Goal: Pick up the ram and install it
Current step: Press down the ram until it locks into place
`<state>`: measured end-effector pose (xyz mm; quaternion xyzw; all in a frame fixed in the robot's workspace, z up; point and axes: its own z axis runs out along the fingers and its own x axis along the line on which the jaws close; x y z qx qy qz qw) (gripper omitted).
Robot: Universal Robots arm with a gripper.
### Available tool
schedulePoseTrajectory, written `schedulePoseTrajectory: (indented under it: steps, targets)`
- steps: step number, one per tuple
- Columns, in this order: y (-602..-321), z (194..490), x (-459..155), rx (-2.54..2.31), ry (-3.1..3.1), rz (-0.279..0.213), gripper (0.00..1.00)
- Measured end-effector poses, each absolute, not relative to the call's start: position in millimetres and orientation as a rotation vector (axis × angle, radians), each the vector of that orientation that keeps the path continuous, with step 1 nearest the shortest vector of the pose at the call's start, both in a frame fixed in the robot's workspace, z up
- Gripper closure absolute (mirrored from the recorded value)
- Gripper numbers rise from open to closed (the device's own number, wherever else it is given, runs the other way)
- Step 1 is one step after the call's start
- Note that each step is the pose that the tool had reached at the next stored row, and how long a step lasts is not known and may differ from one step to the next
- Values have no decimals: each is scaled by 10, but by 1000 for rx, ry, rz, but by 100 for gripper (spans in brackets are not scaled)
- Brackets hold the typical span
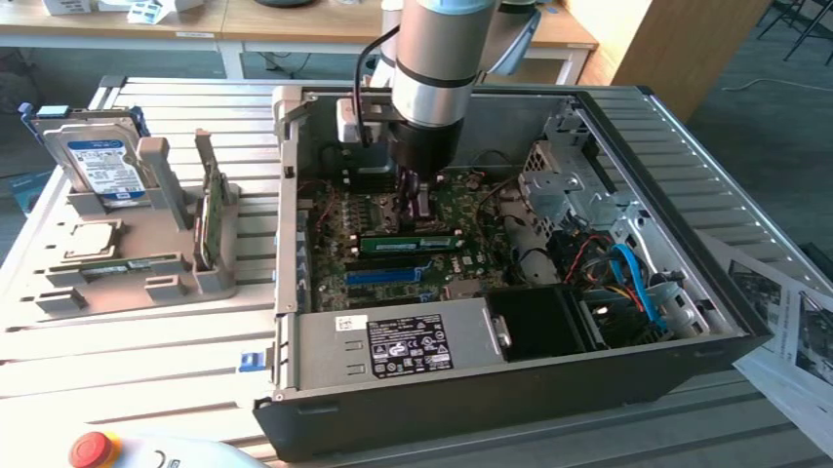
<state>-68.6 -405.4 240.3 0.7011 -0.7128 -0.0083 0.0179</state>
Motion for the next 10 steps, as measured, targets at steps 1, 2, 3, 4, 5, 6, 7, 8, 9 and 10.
schedulePoseTrajectory:
  steps: [1, 2, 3, 4, 5, 6, 7, 8, 9, 10]
  targets:
    - [-4054, 2398, -686, 2178, -2214, -26, 89]
    - [-4055, 2392, -686, 2178, -2214, -26, 89]
    - [-4055, 2387, -686, 2178, -2214, -26, 89]
    - [-4055, 2382, -686, 2178, -2214, -26, 89]
    - [-4055, 2377, -685, 2178, -2214, -26, 89]
    - [-4055, 2372, -686, 2178, -2214, -26, 89]
    - [-4055, 2368, -686, 2178, -2214, -26, 89]
    - [-4055, 2364, -686, 2178, -2214, -26, 89]
    - [-4055, 2360, -686, 2178, -2214, -26, 89]
    - [-4055, 2356, -686, 2178, -2214, -26, 89]
